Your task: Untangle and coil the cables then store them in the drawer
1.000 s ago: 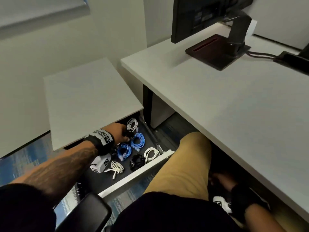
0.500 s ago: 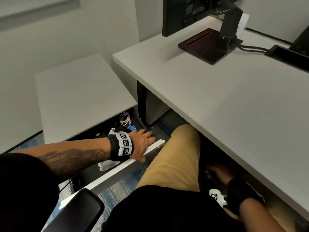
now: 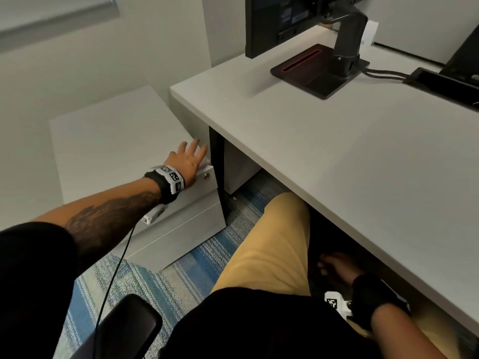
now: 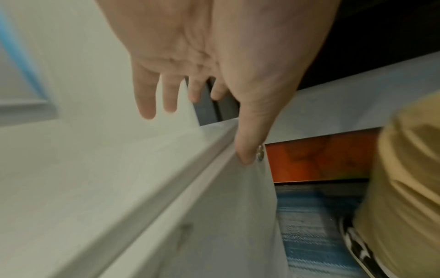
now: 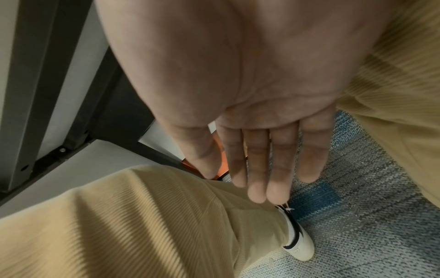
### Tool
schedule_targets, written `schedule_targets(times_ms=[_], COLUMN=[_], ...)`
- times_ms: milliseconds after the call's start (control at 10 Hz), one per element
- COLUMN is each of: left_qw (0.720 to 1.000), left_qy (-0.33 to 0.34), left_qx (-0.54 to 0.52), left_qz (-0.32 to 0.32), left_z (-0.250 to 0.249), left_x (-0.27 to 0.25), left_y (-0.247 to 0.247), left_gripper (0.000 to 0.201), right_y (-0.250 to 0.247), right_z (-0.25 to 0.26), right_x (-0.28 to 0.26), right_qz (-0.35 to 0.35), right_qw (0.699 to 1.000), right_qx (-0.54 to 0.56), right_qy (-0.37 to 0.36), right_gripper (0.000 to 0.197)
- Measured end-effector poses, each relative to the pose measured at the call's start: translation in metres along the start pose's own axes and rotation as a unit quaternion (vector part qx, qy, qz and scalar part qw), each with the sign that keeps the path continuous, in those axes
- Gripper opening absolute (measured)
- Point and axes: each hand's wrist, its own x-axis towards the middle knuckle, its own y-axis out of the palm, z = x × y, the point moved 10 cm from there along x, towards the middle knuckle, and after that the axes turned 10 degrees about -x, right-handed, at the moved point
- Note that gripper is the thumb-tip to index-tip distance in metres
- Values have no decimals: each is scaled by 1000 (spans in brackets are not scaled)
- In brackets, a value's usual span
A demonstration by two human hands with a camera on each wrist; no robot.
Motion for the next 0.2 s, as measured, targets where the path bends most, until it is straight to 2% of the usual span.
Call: schedule_targets(times_ms=[100, 200], left_qw=[996, 995], left_qy=[-44, -37], left_qx=[-61, -85], left_qz=[40, 22], left_z=[23, 20], left_x=[13, 14], left_y=[-1, 3], left_gripper=[73, 47], right_y=[-4, 0], right_z=[-2, 4], right_x=[2, -1], right_qz=[-4, 1], right_qw=[1000, 1000], right_qx=[-5, 11], right_qy=[-1, -18], right_gripper=[20, 19])
